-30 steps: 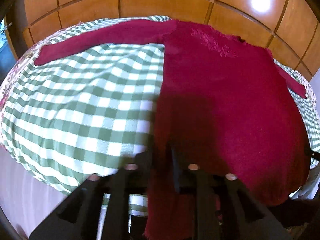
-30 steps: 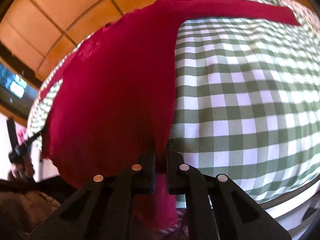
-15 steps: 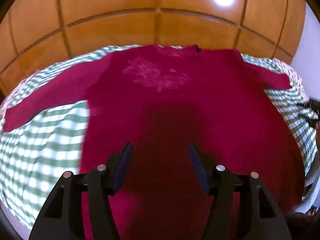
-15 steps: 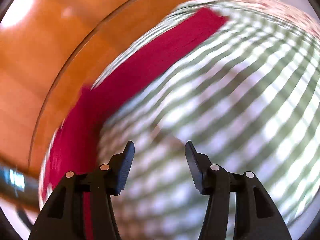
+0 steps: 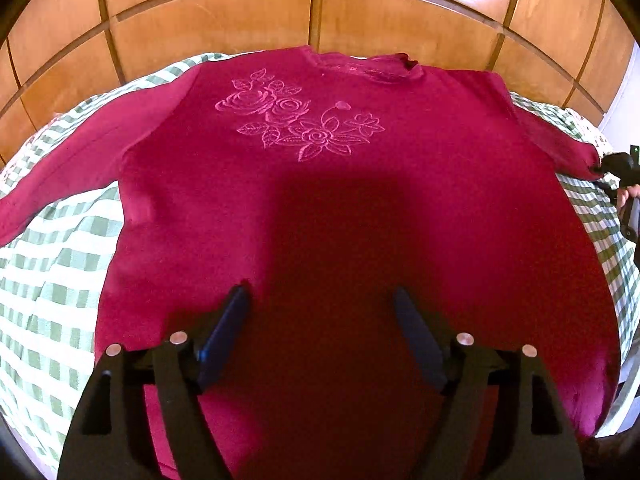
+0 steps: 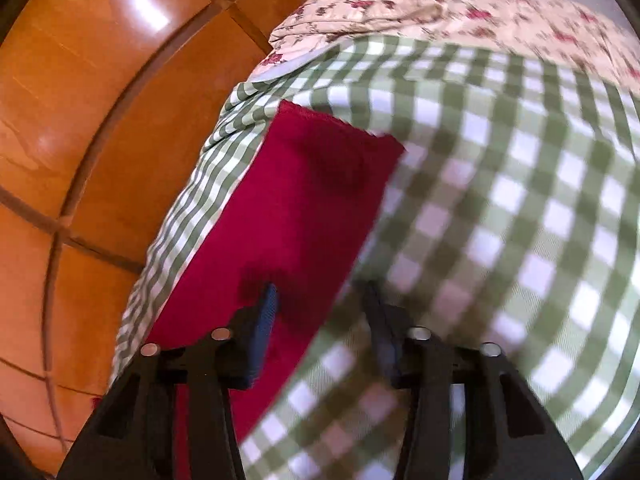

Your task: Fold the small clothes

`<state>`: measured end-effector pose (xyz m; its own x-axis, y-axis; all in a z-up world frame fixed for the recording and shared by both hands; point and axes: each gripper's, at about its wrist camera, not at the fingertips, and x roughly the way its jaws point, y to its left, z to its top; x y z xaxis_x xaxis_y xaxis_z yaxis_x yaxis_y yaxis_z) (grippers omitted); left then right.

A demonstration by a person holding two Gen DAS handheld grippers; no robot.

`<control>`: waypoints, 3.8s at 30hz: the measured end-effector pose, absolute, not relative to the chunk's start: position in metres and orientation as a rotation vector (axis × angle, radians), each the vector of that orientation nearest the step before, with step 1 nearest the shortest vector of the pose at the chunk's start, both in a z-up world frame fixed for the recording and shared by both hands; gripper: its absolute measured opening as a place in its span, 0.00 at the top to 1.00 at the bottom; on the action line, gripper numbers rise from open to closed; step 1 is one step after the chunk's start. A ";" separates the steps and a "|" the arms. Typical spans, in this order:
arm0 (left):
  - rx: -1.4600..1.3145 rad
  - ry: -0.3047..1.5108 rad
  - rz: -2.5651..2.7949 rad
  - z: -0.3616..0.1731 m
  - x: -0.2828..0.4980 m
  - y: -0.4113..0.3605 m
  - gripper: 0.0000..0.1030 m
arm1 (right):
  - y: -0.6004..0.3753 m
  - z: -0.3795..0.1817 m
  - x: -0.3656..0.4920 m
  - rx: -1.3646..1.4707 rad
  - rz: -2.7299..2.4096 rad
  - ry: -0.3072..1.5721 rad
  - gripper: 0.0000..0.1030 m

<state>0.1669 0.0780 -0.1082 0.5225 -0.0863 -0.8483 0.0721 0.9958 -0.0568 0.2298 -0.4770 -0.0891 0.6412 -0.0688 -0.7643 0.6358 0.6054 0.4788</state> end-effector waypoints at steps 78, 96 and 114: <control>-0.252 0.939 -0.050 -0.087 0.297 0.150 0.96 | -0.182 -0.035 0.171 0.424 0.370 0.897 0.29; -0.271 0.937 0.031 -0.095 0.302 0.161 0.70 | -0.129 -0.084 0.262 0.065 0.047 0.840 0.27; -0.760 0.783 0.236 -0.085 0.161 0.344 0.55 | -0.063 -0.073 0.173 -0.044 0.114 0.822 0.13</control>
